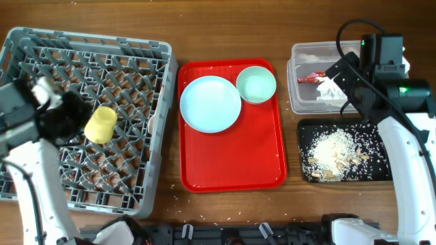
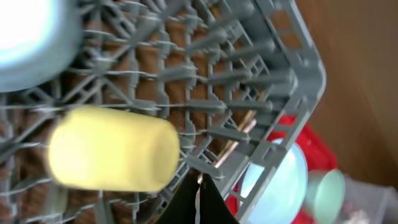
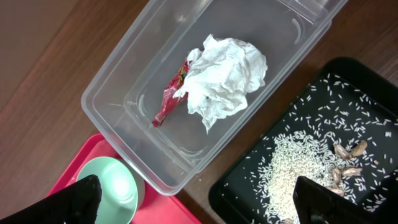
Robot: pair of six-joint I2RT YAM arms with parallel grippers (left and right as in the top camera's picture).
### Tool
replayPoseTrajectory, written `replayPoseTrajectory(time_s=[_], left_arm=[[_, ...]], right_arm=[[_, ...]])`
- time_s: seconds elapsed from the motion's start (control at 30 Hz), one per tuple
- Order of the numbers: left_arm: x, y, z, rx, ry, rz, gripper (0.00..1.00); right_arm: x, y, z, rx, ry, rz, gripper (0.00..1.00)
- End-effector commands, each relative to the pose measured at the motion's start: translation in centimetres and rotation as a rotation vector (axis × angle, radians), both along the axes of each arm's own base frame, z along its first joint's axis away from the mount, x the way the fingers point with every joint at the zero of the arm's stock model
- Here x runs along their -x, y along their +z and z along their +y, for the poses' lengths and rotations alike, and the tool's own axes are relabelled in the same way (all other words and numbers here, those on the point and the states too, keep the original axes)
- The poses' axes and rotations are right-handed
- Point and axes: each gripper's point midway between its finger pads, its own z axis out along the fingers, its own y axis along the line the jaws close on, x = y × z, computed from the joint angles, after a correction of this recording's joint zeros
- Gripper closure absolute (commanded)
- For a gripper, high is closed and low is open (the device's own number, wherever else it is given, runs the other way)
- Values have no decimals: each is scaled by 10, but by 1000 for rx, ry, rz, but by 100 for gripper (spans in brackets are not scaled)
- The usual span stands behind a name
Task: Sort waste into correct bins and load items into the dishwasher rack
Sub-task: 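Lower the yellow cup into the rack and release it, then withdraw the left gripper from the rack toward the red tray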
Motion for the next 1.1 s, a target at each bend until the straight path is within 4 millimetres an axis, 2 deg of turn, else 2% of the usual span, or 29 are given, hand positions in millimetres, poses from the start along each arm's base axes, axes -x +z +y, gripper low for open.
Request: replayPoseTrajectory(time_s=[0.0,0.17,0.23,0.3,0.5,0.57,0.7,0.77,0.9,0.97,1.07], left_arm=[[-13,-21,-6,-149,22,99,96],[-12,-67,-5,-140,21,258,96],[-8,-74,3,-147,44,292,96],[-4,-67,10,-149,68,279,96],[28,-13,58,-229,301,174,96],[30,-8,59,-206,331,156,96],[23,-3,44,-141,281,113,96],[19,-10,31,-75,237,123,96],[20,-49,29,-53,222,229,96],[24,-65,40,-87,249,298,96],[27,-70,50,-109,279,321,96]], right_arm=[[0,8,-4,14,-18,-23,0],[0,8,-4,14,-18,-24,0],[0,8,-4,14,-18,-23,0],[0,8,-4,14,-18,-24,0],[0,8,-4,14,-18,-24,0],[0,8,-4,14,-18,-24,0],[0,8,-4,14,-18,-24,0],[0,8,-4,14,-18,-24,1],[0,8,-4,14,-18,-24,0],[0,8,-4,14,-18,-24,0],[0,8,-4,14,-18,-24,0]])
